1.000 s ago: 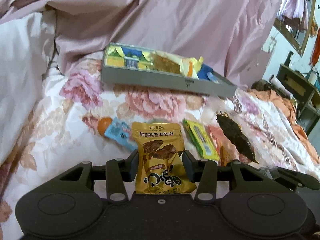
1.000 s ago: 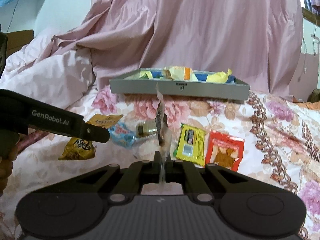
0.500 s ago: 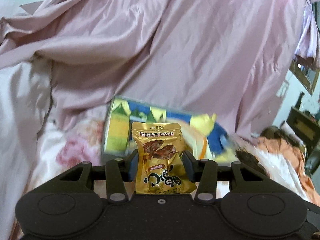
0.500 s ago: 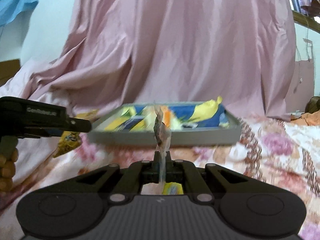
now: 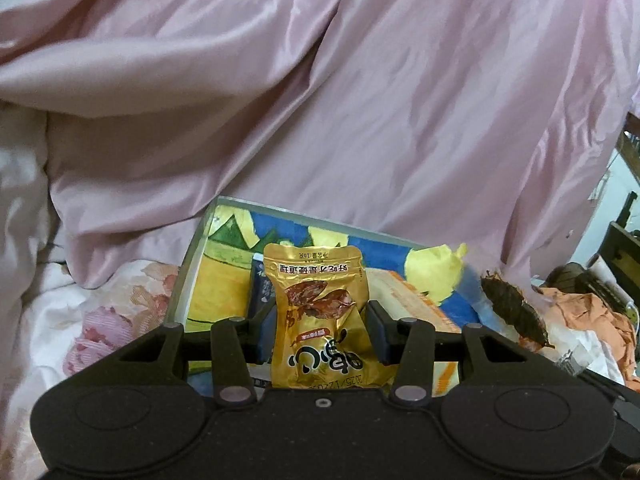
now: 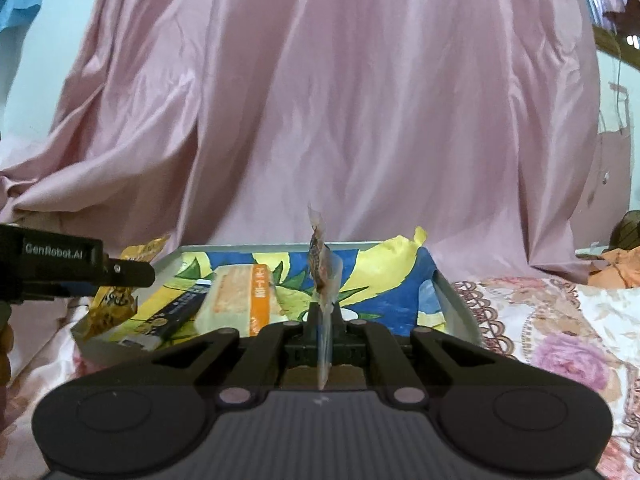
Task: Organize snacks
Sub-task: 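Carry the yellow bag and clear wrapper into the grey tray and release both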
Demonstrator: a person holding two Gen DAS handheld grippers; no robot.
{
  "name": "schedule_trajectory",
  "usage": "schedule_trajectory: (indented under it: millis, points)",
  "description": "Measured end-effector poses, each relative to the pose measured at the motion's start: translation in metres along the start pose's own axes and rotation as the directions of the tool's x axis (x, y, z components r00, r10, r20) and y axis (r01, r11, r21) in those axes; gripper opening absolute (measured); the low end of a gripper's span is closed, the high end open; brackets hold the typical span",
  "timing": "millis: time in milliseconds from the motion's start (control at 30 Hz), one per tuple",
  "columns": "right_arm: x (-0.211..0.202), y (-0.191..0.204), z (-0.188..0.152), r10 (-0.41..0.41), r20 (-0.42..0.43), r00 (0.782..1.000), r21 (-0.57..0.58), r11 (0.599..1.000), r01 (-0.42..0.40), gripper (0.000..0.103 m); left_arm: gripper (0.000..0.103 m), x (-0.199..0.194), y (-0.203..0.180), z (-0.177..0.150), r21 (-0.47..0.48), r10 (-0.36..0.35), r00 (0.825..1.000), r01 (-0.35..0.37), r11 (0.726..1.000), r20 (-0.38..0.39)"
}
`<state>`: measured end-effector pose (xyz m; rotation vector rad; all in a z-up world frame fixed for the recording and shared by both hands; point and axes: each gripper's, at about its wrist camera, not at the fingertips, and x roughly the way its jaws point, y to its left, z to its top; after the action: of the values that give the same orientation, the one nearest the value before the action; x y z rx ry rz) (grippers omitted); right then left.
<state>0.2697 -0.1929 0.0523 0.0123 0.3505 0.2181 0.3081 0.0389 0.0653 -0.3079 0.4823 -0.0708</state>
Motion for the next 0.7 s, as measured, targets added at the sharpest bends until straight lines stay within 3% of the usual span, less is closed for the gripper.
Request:
schedule_trajectory:
  millis: [200, 367, 533, 700]
  points:
    - [0.021, -0.002, -0.006, 0.001, -0.048, 0.999, 0.024, 1.000, 0.000, 0.003, 0.049, 0.017, 0.003, -0.004, 0.010, 0.005, 1.000, -0.005, 1.000, -0.020]
    - [0.024, -0.003, -0.010, -0.009, -0.077, 0.997, 0.050, 0.999, 0.013, 0.013, 0.052, 0.022, 0.005, -0.009, -0.012, 0.003, 0.999, -0.003, 1.000, -0.039]
    - [0.019, -0.003, -0.012, -0.012, -0.076, 0.997, 0.050, 0.999, 0.016, 0.060, 0.076, 0.016, 0.004, -0.010, -0.019, 0.001, 1.000, -0.002, 1.000, -0.025]
    - [0.008, -0.003, -0.008, -0.017, -0.067, 0.998, 0.043, 0.999, 0.020, 0.078, 0.091, 0.000, -0.001, -0.009, -0.026, 0.002, 1.000, -0.002, 1.000, 0.002]
